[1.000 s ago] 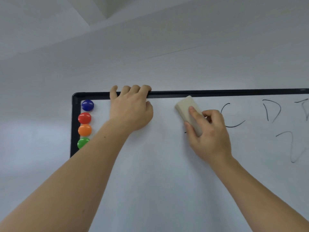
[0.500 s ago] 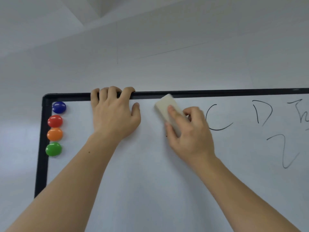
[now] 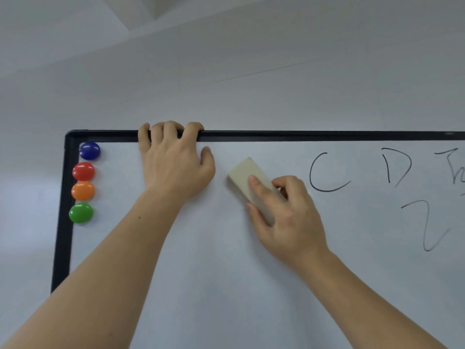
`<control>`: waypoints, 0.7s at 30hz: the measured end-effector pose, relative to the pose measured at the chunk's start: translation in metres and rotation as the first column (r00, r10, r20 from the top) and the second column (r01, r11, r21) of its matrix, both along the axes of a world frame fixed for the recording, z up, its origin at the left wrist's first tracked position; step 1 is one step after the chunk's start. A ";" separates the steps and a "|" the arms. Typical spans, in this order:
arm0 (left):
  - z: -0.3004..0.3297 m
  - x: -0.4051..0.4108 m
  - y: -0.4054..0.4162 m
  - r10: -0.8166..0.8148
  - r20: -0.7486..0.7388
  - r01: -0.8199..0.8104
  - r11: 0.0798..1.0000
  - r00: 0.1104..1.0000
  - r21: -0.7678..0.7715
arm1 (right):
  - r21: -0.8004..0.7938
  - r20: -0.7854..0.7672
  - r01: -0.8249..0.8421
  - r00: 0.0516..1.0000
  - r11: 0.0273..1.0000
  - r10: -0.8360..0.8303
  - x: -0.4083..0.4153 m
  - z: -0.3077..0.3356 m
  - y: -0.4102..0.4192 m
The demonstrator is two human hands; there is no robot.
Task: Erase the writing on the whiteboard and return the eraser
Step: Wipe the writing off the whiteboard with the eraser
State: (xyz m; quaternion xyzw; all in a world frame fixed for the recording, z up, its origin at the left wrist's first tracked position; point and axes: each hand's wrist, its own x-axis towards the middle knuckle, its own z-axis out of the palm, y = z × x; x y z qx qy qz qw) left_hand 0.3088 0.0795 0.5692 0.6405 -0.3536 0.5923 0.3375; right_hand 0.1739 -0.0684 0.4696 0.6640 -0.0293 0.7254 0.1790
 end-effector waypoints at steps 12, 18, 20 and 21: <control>0.009 -0.035 -0.034 0.004 0.046 -0.009 0.994 0.999 0.105 | 0.129 0.020 -0.011 1.000 0.992 0.008 -0.019 -0.002 -0.018; 0.010 -0.062 -0.074 -0.039 0.114 0.024 0.991 0.993 0.135 | 0.146 0.067 0.063 0.995 0.987 -0.073 -0.067 0.013 -0.071; 0.010 -0.063 -0.078 -0.037 0.102 0.027 0.994 0.994 0.101 | 0.219 0.125 0.039 0.990 0.975 -0.068 -0.083 0.024 -0.088; 0.009 -0.065 -0.081 -0.038 0.100 0.030 0.996 0.994 0.087 | 0.264 0.163 0.021 0.984 0.964 -0.066 -0.090 0.028 -0.095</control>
